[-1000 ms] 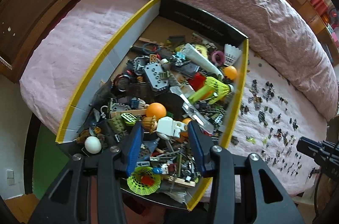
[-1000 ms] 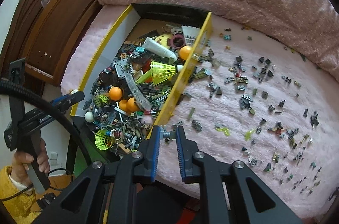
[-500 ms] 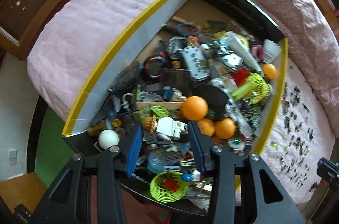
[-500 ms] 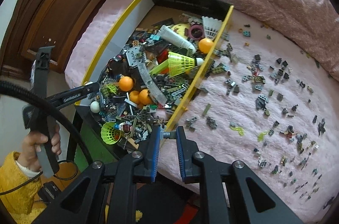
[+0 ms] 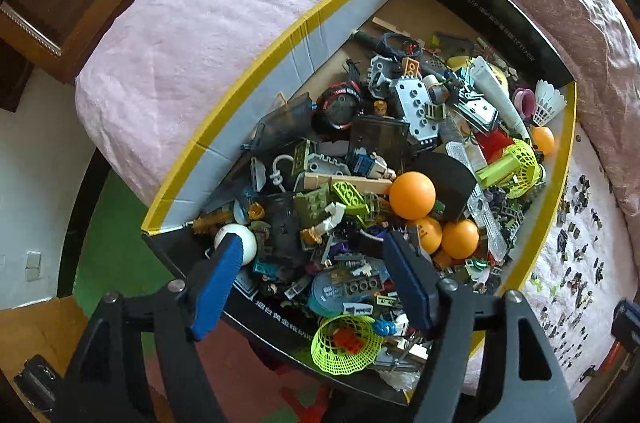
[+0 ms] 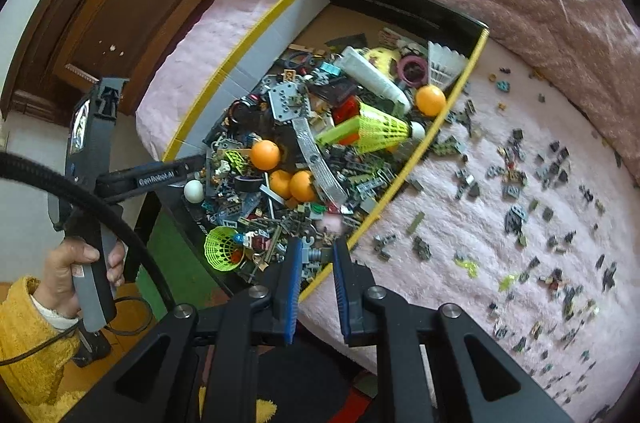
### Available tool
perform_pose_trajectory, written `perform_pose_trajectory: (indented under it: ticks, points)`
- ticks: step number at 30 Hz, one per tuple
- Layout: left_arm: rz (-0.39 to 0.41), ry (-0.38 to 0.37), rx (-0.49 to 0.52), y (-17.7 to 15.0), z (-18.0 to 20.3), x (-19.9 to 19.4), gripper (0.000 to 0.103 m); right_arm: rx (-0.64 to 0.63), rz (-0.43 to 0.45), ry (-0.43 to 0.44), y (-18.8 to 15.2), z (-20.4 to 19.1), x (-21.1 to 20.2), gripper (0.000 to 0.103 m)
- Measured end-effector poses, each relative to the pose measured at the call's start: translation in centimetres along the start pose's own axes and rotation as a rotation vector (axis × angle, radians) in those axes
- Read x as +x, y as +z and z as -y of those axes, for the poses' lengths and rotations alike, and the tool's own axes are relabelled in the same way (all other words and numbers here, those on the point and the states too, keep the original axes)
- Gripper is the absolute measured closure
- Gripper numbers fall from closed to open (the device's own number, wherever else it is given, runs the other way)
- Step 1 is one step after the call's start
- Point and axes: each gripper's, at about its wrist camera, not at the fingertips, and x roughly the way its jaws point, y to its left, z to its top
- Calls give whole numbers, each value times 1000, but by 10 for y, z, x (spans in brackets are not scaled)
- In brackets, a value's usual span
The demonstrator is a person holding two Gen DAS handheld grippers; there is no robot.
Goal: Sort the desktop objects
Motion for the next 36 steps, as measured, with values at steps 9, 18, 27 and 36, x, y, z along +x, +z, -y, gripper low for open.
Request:
perform_pose_trajectory:
  ticks: [9,18,27,36]
  points:
    - [-10,-9,-1,-13,-1,-3,29,-48,50,11,40,-21,-4,87]
    - [7,-21,-29,-16,-11,-15,29,-94,137,18,81,-57,-20,85]
    - [-14,-37,-60,-17,-18,-19,27,-38,151,47,91,-67,-32,57]
    - [-52,-51,-84,-16,-19,-23,21,21,117,57,63,-57,-42,57]
